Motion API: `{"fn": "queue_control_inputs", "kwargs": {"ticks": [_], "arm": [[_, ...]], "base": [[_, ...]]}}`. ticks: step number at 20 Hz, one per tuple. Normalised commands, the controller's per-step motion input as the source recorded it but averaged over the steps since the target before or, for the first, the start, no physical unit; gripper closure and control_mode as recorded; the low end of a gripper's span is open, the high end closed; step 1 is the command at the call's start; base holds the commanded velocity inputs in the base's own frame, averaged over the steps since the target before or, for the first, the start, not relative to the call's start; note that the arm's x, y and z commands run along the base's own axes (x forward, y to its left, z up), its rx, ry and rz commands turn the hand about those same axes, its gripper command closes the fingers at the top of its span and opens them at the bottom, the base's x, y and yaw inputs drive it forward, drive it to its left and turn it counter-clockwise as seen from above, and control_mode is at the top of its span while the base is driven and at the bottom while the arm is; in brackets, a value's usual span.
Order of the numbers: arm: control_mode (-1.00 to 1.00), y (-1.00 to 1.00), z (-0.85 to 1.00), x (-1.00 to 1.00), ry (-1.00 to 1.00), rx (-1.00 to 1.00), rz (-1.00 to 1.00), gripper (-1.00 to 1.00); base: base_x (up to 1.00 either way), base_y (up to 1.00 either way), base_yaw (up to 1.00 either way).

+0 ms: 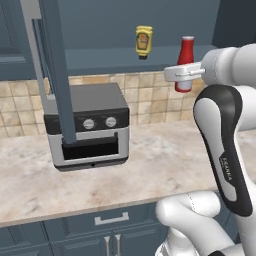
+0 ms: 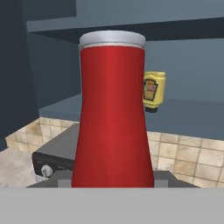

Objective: Move the mustard and ketchup from the cabinet to the dining counter.

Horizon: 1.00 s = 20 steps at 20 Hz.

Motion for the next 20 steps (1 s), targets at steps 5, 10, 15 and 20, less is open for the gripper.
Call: {"fn": "queue_control_inputs", "kwargs": {"ticks": [5,10,15,20], "arm": [[1.0,0.0,0.0,0.0,0.0,0.0,0.0,1.0],[1.0,0.0,0.0,0.0,0.0,0.0,0.0,1.0],[1.0,0.0,0.0,0.0,0.0,0.0,0.0,1.0],[1.0,0.0,0.0,0.0,0.0,0.0,0.0,1.0]], "base": [[-0.7,0.32,-0.19],[-0.65,0.3,-0.29],[-0.26,0.27,0.0],[-0.25,0.34,0.27]]}}
